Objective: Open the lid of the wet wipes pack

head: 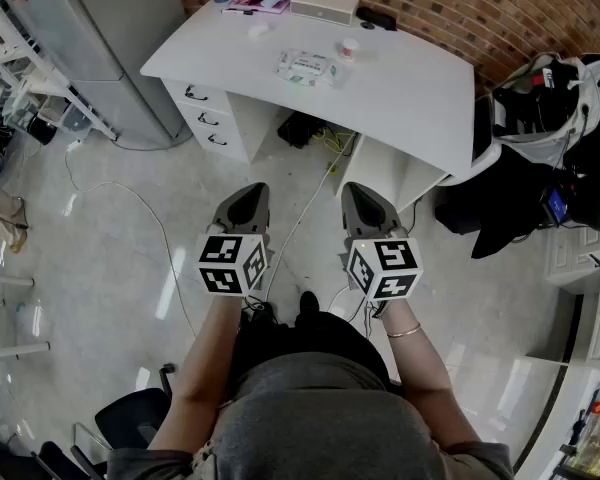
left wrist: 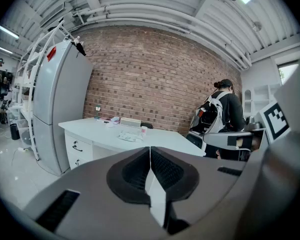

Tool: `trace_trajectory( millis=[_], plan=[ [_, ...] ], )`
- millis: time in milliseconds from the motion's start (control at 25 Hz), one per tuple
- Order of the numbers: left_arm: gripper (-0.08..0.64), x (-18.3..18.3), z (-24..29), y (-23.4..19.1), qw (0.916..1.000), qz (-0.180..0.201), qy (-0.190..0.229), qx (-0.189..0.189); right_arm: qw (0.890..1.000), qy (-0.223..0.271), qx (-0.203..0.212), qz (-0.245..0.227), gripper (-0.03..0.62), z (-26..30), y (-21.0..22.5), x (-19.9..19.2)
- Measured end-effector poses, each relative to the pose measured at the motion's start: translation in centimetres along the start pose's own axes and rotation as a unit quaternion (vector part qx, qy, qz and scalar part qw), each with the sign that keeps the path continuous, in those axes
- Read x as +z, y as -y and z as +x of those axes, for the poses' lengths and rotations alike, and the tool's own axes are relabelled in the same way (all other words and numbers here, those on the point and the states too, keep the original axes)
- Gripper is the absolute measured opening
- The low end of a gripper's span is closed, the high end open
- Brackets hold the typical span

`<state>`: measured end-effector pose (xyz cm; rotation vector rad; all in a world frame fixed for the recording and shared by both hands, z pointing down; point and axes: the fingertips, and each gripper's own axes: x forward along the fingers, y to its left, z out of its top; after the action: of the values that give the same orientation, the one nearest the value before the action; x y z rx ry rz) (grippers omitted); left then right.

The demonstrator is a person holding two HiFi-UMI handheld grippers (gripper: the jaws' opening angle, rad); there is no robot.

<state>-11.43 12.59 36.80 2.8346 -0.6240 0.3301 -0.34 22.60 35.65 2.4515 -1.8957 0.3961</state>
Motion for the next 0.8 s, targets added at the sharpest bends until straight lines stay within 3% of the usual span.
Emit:
trace_trajectory(
  millis=[600, 800],
  plan=[
    [0.026, -0.4, 1.4, 0.2, 0.9996, 0.002, -0.006, 0.028, 0.999, -0.005, 0.031, -0.011, 0.006, 1.5, 0.9, -0.6],
    [0.029, -0.4, 1.8, 0.3, 0.9991, 0.007, -0.007, 0.041, 0.999, -0.005, 0.046, -0.017, 0.033, 2.0, 1.5, -0.3]
  ],
)
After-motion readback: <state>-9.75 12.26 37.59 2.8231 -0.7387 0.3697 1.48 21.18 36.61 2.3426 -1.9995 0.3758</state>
